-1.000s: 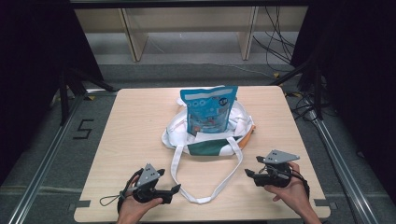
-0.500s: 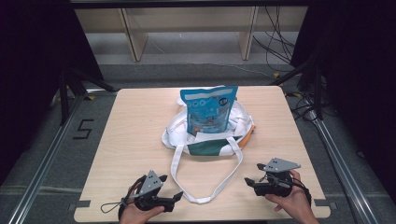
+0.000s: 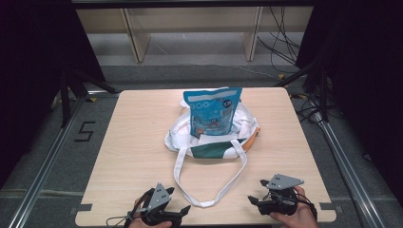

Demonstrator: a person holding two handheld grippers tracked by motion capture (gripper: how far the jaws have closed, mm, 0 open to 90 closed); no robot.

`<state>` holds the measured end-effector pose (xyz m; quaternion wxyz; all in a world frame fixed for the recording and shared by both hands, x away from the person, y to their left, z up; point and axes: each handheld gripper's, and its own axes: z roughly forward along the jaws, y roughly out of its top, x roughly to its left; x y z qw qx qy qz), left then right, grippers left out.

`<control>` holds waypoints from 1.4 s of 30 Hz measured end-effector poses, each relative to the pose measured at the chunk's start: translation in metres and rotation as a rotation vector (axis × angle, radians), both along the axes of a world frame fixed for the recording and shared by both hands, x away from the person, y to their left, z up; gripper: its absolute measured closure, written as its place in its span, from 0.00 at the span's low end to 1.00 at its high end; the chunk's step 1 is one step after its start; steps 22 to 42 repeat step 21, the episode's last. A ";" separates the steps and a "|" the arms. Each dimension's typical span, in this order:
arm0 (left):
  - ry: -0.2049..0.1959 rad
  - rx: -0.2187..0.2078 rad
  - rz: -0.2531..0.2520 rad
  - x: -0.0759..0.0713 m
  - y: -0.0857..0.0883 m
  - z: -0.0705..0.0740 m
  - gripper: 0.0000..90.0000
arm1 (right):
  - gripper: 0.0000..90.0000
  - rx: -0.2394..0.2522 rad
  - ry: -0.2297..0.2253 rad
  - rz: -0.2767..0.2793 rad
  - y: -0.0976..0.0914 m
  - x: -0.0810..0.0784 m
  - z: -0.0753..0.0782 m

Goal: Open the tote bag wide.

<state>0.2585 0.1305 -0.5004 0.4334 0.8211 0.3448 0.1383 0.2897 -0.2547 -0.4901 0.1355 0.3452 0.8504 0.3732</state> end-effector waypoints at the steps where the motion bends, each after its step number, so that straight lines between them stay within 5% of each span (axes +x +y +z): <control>1: 0.004 -0.042 0.018 -0.002 -0.003 -0.001 0.21 | 0.30 -0.002 -0.002 0.001 0.000 -0.001 0.000; 7: 0.004 -0.042 0.029 -0.001 -0.002 -0.002 0.21 | 0.29 -0.008 0.003 0.011 0.001 -0.005 -0.002; 8: -0.006 0.005 0.005 0.000 0.001 0.000 0.21 | 0.29 -0.013 0.002 0.024 0.001 -0.004 -0.003; 17: -0.010 0.011 0.006 0.001 0.002 0.000 0.21 | 0.30 -0.020 0.008 0.002 -0.002 -0.003 -0.003; 19: 0.007 -0.034 0.032 0.000 0.000 -0.001 0.21 | 0.29 -0.020 0.004 0.009 -0.002 -0.002 -0.003; 42: -0.003 -0.021 0.028 0.001 0.002 -0.001 0.21 | 0.30 -0.016 0.005 0.000 -0.002 -0.003 -0.003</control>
